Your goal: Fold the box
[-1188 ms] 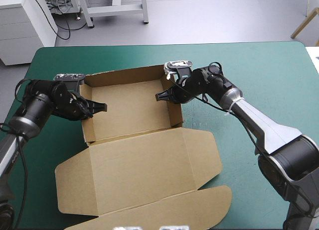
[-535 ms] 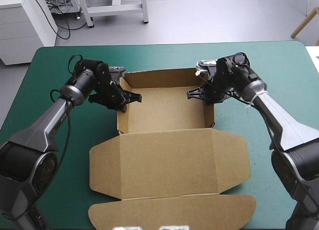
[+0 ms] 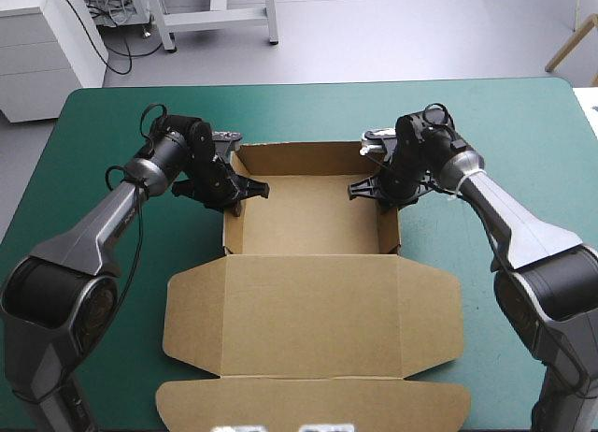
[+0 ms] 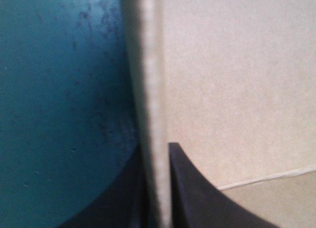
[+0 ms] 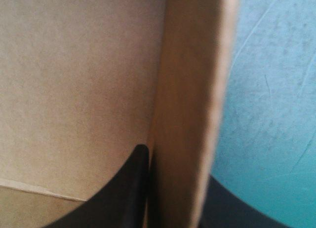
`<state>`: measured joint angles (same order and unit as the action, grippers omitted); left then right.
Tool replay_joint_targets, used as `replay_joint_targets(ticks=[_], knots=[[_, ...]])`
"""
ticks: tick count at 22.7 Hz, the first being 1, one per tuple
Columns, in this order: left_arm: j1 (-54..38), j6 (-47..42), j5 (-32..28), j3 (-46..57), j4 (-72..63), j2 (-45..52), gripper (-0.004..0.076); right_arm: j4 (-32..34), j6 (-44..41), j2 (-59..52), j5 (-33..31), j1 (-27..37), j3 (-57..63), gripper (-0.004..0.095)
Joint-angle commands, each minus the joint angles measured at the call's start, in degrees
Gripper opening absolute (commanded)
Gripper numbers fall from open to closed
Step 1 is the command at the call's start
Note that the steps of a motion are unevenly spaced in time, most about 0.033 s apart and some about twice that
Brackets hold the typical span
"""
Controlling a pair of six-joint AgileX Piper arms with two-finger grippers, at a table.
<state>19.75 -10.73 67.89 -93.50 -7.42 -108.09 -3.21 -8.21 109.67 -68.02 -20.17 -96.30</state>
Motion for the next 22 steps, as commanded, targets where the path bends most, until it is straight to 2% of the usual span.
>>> replay_joint_targets(ticks=[1,4,6,8,13,22], knots=[[0.13,2.65,-1.44,-1.62,1.68,2.52,0.0216,2.86,1.66,-2.45,-0.93,-0.36,-1.67,0.0449],[0.26,3.69,-2.47,-1.62,0.29,2.52,0.0443,4.06,0.79,-2.45,-0.93,-0.36,-1.67,0.0611],[0.26,5.2,-2.96,-1.62,-0.82,2.52,0.0567,4.34,-0.53,-2.45,-0.93,-0.36,-1.67,0.0625],[0.26,6.55,-3.37,-1.62,-2.08,2.52,0.0638,4.23,-1.02,-2.45,-0.58,-0.36,-1.67,0.0625],[0.26,6.68,-4.17,-1.77,-3.05,2.63,0.0654,2.0,-1.93,-2.45,-0.05,-0.38,-2.83,0.0621],[0.26,6.91,5.06,-18.03,-2.27,2.72,0.0654,2.06,-2.0,-3.67,-0.95,-0.38,-13.86,0.0621]])
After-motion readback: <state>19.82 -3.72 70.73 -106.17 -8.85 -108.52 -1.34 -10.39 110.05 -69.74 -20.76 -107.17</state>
